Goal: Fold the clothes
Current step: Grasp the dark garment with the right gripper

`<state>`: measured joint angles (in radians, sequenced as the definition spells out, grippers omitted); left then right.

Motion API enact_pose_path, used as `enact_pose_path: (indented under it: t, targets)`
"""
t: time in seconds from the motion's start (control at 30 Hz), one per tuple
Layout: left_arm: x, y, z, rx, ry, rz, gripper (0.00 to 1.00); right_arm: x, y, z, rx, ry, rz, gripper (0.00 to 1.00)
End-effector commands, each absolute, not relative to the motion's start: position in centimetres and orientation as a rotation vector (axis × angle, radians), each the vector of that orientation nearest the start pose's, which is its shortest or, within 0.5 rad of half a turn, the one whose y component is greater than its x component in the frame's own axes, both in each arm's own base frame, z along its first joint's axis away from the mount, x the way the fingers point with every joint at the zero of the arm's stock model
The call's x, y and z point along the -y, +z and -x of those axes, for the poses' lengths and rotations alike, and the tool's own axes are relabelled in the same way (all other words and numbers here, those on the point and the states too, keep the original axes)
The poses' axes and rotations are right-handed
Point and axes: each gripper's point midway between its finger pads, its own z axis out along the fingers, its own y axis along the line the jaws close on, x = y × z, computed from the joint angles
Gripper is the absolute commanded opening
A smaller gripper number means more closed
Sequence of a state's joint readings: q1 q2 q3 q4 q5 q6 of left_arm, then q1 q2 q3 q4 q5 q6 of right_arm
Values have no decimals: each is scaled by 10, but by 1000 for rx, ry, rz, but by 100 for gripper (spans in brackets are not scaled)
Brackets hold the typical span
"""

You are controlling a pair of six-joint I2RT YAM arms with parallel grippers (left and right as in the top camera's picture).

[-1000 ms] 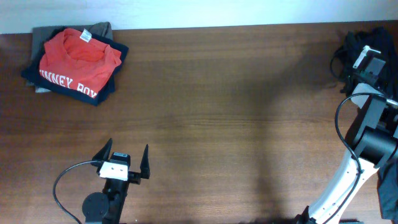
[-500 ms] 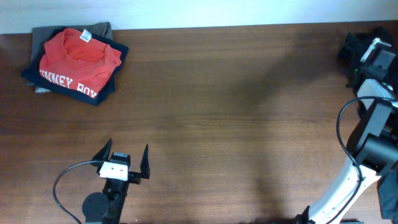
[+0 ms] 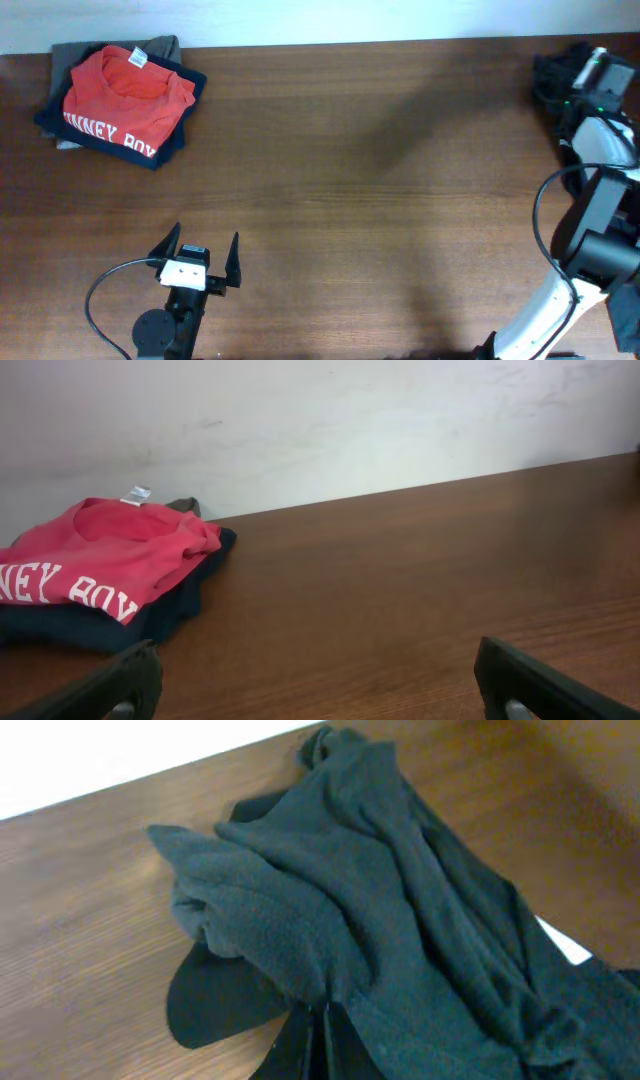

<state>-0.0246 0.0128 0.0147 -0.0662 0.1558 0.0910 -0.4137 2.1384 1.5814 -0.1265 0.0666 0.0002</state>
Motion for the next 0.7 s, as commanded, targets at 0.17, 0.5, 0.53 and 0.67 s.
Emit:
enact_pose_path:
  t: [0.17, 0.5, 0.53, 0.67]
  targets:
    - [30, 160, -244, -1621, -54, -216, 99, 210, 150, -557, -2122, -284, -478, 4]
    - [30, 160, -244, -1622, -54, -216, 99, 282, 156, -508, -2067, -679, -753, 7]
    - [30, 160, -244, -1622, -54, -216, 99, 288, 154, -505, -2070, -677, -763, 8]
    - [30, 160, -244, -1622, -54, -216, 99, 300, 151, -499, -2080, -640, -775, 9]
